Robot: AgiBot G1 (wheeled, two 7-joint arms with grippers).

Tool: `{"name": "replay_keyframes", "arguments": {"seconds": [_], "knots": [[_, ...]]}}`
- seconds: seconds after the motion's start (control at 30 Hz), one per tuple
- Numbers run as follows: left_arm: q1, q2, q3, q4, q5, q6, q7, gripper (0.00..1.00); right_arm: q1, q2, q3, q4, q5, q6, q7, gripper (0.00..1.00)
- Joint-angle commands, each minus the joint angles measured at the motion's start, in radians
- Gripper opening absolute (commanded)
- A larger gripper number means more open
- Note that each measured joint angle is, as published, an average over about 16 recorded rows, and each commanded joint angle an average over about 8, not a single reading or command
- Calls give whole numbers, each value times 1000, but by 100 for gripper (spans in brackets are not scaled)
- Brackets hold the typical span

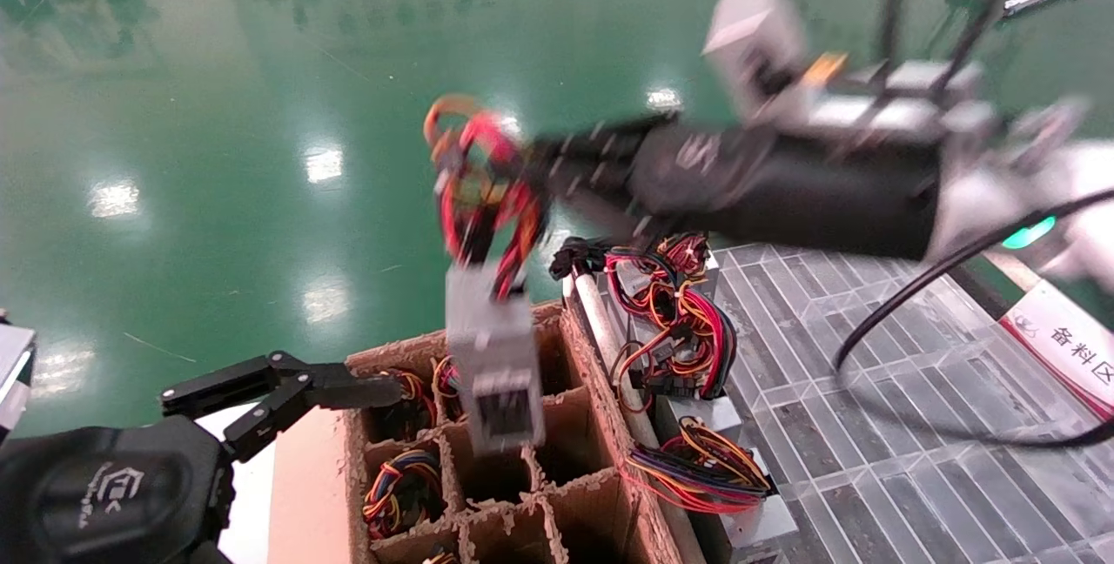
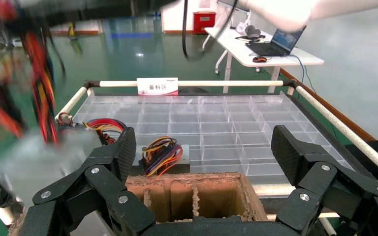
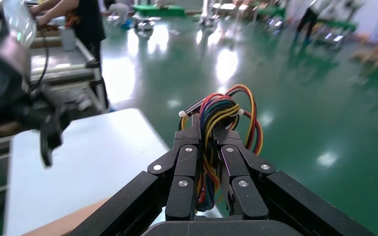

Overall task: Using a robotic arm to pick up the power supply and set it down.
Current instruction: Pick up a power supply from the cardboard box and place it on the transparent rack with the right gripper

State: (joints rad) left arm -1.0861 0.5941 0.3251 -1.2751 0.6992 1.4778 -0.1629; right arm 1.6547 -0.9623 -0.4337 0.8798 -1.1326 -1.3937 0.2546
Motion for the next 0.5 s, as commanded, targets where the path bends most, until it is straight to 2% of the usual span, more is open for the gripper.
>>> {"name": "replay_keyframes", "arguments": {"seconds": [0.03,0.33,0.5], "knots": [[0,0,0,0,0,0,0,100,38,17,21,-9,20,-9,-2,0],[0,0,0,0,0,0,0,100,297,99,-7,-232,-85,-127,-89,0],[0,0,0,0,0,0,0,100,388,138,-39,-372,-151,-166,-167,0]]}}
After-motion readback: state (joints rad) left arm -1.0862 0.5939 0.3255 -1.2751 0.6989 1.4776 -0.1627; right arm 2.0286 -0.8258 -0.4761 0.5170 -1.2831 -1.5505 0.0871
